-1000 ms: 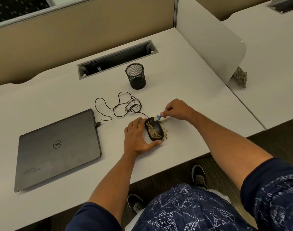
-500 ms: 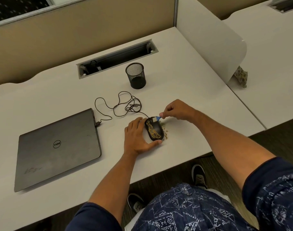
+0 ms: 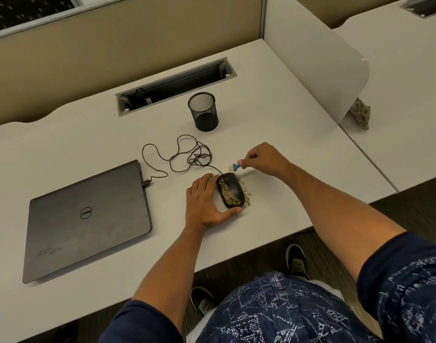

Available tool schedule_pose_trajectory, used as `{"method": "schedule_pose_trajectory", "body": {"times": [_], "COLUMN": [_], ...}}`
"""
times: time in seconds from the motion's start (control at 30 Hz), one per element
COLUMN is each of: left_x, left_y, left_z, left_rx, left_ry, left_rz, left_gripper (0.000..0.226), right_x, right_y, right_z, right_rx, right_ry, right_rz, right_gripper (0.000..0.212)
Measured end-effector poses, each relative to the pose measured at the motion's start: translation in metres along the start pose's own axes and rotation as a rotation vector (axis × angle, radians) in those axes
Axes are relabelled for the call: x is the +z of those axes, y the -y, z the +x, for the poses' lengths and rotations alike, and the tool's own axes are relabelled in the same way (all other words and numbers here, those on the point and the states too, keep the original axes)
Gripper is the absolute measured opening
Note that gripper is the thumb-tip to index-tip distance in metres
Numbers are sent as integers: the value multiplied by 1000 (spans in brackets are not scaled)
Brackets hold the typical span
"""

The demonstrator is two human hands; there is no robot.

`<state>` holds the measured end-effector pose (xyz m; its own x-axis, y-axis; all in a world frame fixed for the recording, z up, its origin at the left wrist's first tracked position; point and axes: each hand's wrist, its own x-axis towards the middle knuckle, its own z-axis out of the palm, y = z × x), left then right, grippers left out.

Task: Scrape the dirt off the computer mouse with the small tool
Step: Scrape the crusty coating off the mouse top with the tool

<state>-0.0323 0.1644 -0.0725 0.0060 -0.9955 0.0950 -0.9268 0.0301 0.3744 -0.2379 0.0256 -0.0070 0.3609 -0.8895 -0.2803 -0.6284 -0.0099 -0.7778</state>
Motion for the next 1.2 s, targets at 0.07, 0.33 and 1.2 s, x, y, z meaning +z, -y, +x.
{"method": "schedule_pose_trajectory", "body": {"times": [0.07, 0.33, 1.2], "left_x": [0, 0, -2], "left_y": [0, 0, -1], "left_z": [0, 0, 0], "left_rx": [5, 8, 4], "left_ry": [-5, -10, 7], "left_rz": [6, 12, 15], "left_gripper": [114, 115, 115], "right_x": [-2, -7, -17], "right_y": [0, -5, -11], "right_z": [-3, -8, -13], "right_rx": [-18, -14, -89], "right_ry": [105, 185, 394], "right_rz": [2, 18, -36], "right_gripper": [27, 25, 22]}}
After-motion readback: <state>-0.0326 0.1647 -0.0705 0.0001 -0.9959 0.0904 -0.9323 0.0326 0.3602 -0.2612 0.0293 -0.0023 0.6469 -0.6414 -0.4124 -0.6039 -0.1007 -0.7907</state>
